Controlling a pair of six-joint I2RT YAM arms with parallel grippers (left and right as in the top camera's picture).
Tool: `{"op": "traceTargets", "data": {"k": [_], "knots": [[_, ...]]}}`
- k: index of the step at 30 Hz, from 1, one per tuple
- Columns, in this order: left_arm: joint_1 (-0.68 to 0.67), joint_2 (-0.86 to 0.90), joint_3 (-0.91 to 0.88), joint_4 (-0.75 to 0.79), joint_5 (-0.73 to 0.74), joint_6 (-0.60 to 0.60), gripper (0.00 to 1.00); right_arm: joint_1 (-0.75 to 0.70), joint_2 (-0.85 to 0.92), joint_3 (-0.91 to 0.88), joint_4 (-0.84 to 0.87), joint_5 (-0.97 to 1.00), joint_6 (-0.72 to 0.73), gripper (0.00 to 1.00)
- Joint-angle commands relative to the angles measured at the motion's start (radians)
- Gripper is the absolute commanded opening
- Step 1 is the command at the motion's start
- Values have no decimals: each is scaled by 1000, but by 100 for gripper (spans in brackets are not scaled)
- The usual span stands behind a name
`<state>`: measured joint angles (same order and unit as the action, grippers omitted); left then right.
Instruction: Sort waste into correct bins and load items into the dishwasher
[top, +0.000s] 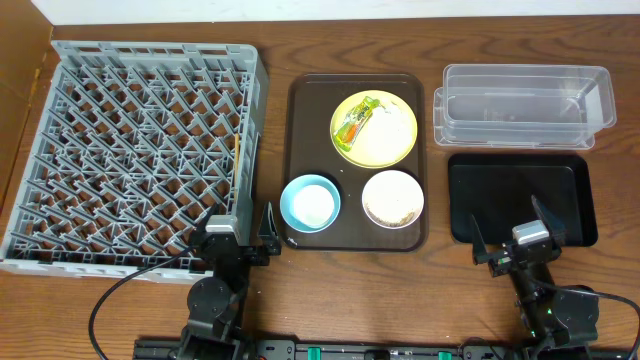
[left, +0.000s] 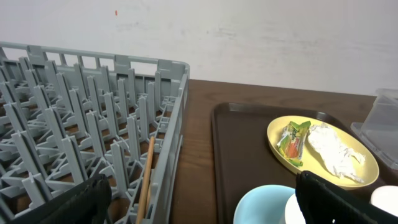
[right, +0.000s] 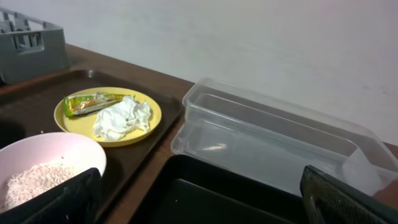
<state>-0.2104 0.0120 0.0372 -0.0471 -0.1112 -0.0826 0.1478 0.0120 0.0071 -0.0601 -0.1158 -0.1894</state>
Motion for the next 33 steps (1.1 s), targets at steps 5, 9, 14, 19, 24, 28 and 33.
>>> {"op": "traceTargets", "data": {"k": [5,9,14,19,24,28,33], "knots": [[4,-2,-33,-12,-9,-8,95,-5,-1,-2,-3,-5,-6,99],[4,-2,-33,-12,-9,-8,95,-5,-1,-2,-3,-5,-6,99],[4,-2,-33,-12,-9,-9,95,-5,-1,-2,-3,-5,-6,99],[4,-2,-33,-14,22,-9,95,-5,-1,-2,-3,-18,-6,99],[4,-2,-33,-19,78,-9,95,-4,-1,-2,5,-94,-6,99],[4,-2,-33,-19,77,-8,95,-5,-1,-2,5,-97,-6,99],[4,-2,-33,-15,77,-8,95,-5,-1,-2,5,-99,-6,99]]}}
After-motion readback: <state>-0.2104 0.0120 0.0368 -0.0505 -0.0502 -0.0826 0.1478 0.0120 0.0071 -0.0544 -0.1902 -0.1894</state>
